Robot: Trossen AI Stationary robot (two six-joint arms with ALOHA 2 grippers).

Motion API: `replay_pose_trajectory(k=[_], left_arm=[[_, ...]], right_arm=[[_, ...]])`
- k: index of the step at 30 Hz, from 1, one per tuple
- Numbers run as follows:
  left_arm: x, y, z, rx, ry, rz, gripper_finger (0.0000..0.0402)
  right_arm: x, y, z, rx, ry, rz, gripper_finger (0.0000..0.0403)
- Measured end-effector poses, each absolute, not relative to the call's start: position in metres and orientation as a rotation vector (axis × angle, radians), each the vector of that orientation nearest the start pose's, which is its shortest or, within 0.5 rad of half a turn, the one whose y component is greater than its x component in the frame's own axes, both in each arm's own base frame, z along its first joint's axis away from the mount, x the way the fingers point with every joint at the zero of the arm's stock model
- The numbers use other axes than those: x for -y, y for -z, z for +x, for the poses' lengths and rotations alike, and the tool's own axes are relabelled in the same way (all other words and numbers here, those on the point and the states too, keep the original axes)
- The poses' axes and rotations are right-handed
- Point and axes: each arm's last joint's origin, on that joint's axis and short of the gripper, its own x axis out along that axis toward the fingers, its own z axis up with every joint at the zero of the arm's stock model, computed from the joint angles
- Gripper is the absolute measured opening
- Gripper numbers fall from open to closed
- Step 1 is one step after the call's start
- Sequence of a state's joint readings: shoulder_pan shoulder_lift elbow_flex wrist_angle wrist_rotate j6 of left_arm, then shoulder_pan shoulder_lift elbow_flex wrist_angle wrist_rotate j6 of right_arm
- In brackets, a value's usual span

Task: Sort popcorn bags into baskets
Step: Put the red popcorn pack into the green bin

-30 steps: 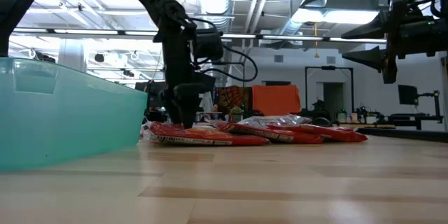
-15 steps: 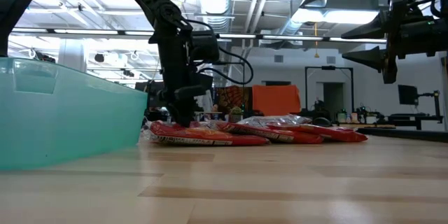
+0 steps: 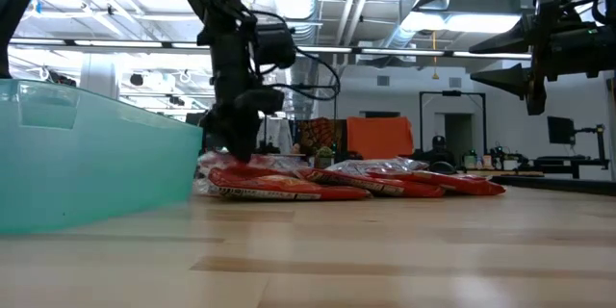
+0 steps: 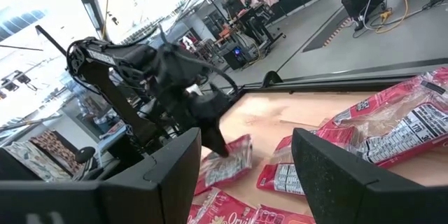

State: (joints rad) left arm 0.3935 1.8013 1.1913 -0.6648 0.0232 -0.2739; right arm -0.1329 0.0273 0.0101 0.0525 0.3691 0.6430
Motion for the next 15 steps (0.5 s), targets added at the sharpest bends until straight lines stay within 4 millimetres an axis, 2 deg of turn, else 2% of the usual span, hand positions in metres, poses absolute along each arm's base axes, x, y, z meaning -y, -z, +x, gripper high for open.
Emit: replay_pose_trajectory(k=[4,9,15], left_arm=[[-0.125,-0.19,0.314,-1.18,-0.485,-0.553,0.0],[-0.117,-0.215,0.305,-1.113,-0.49,-0.654,0.0],[-0.091,-0.259,0.278,-1.067,-0.554,-0.775,0.0]], right_arm=[[0.023,-0.17,0.095,0.196,0.474,0.633,0.0249],[0.023,-0.17,0.095,0.196,0.474,0.633,0.0249],[0.023,-0.17,0.095,0.196,0.474,0.633,0.0249]])
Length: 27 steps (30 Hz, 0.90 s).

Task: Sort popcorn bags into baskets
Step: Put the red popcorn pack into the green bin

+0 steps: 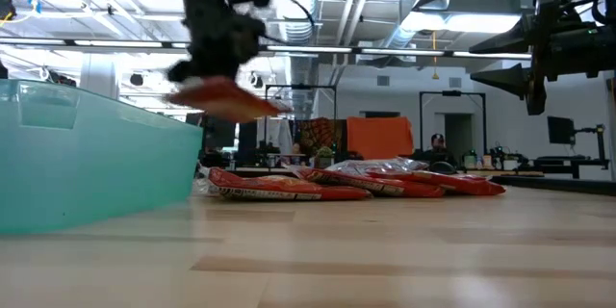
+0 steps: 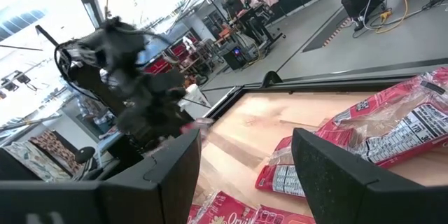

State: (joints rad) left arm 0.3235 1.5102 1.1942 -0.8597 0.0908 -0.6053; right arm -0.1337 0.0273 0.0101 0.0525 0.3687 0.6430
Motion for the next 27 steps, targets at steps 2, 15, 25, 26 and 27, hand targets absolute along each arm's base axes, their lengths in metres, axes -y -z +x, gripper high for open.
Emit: replay_pose_trajectory(k=[2,15,25,26,27], left_arm=[[-0.076,-0.273,0.266,-1.064,-0.589,-0.797,0.0],[0.035,-0.307,0.195,-1.094,-0.787,-0.869,0.0],[0.094,-0.261,0.167,-1.165,-0.855,-0.931,0.0],[0.098,-0.257,0.164,-1.166,-0.86,-0.938,0.0],[0.102,-0.253,0.16,-1.173,-0.864,-0.94,0.0]], right_arm=[[0.023,-0.17,0.095,0.193,0.474,0.633,0.0249],[0.024,-0.165,0.099,0.132,0.493,0.629,0.0249],[0.024,-0.162,0.1,0.109,0.501,0.636,0.0249],[0.024,-0.162,0.1,0.109,0.501,0.636,0.0249],[0.024,-0.162,0.1,0.109,0.501,0.636,0.0249]])
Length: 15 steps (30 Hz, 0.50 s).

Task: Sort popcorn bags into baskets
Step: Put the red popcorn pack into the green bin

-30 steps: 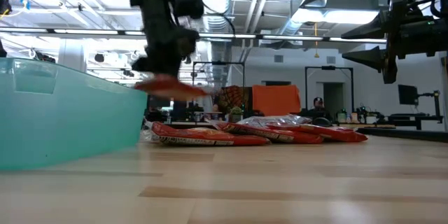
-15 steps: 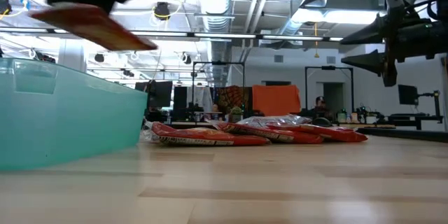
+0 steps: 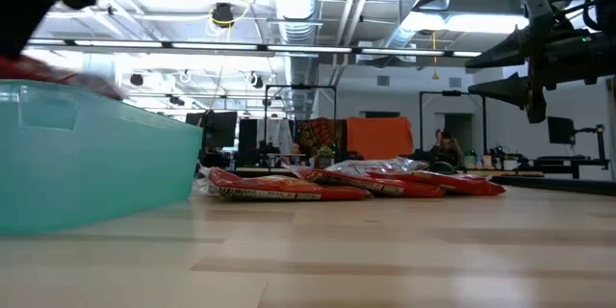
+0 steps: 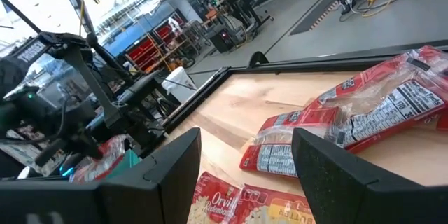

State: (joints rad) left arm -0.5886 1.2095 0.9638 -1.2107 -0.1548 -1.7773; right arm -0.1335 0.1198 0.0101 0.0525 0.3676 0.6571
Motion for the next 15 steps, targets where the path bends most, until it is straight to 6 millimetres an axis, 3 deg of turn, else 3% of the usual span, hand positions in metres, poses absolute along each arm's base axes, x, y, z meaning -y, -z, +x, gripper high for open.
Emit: replay_pose_trajectory(k=[9,15], left_arm=[[0.124,-0.231,0.143,-1.169,-0.863,-0.99,0.0],[0.124,-0.215,0.139,-1.172,-0.881,-0.989,0.0]], right_arm=[[0.024,-0.162,0.1,0.11,0.502,0.639,0.0249],[0.024,-0.162,0.1,0.112,0.501,0.644,0.0249]])
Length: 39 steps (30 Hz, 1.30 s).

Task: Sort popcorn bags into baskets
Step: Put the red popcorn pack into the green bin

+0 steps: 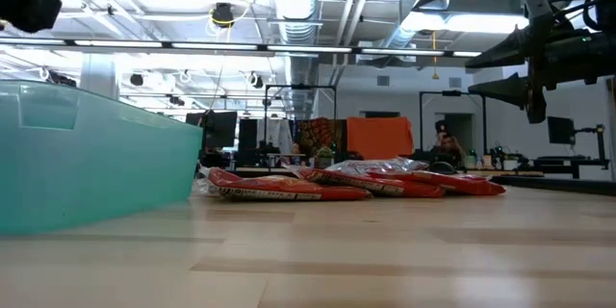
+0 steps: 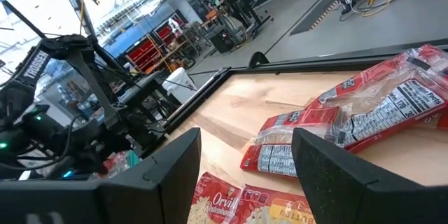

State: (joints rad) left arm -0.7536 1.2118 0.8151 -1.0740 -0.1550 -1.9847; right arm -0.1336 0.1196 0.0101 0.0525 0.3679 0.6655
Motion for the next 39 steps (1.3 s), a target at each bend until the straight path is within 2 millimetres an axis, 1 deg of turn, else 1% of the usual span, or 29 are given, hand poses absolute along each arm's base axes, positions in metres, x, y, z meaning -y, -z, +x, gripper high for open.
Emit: replay_pose_trajectory(k=[4,11,15,19,28,30,34,37,39], left_arm=[[0.122,-0.209,0.136,-1.185,-0.9,-0.968,0.0],[0.124,-0.199,0.138,-1.188,-0.855,-1.02,0.0],[0.122,-0.196,0.136,-1.187,-0.902,-1.036,0.0007],[0.122,-0.196,0.135,-1.197,-0.91,-1.034,0.0039],[0.122,-0.196,0.135,-1.219,-0.919,-1.049,0.015],[0.122,-0.201,0.136,-1.184,-0.915,-1.07,0.0168],[0.118,-0.223,0.143,-1.057,-0.843,-1.109,0.0187],[0.109,-0.244,0.15,-0.961,-0.77,-1.097,0.0189],[0.099,-0.256,0.157,-0.897,-0.728,-1.051,0.019]], right_arm=[[0.024,-0.162,0.1,0.116,0.501,0.659,0.0249],[0.024,-0.162,0.1,0.117,0.501,0.662,0.0249],[0.024,-0.162,0.1,0.117,0.501,0.662,0.0249],[0.024,-0.162,0.1,0.116,0.501,0.662,0.0249],[0.024,-0.162,0.1,0.116,0.501,0.659,0.0249],[0.024,-0.162,0.1,0.116,0.501,0.659,0.0249],[0.024,-0.162,0.1,0.116,0.501,0.659,0.0249],[0.024,-0.162,0.1,0.116,0.501,0.659,0.0249],[0.024,-0.162,0.1,0.116,0.501,0.659,0.0249]])
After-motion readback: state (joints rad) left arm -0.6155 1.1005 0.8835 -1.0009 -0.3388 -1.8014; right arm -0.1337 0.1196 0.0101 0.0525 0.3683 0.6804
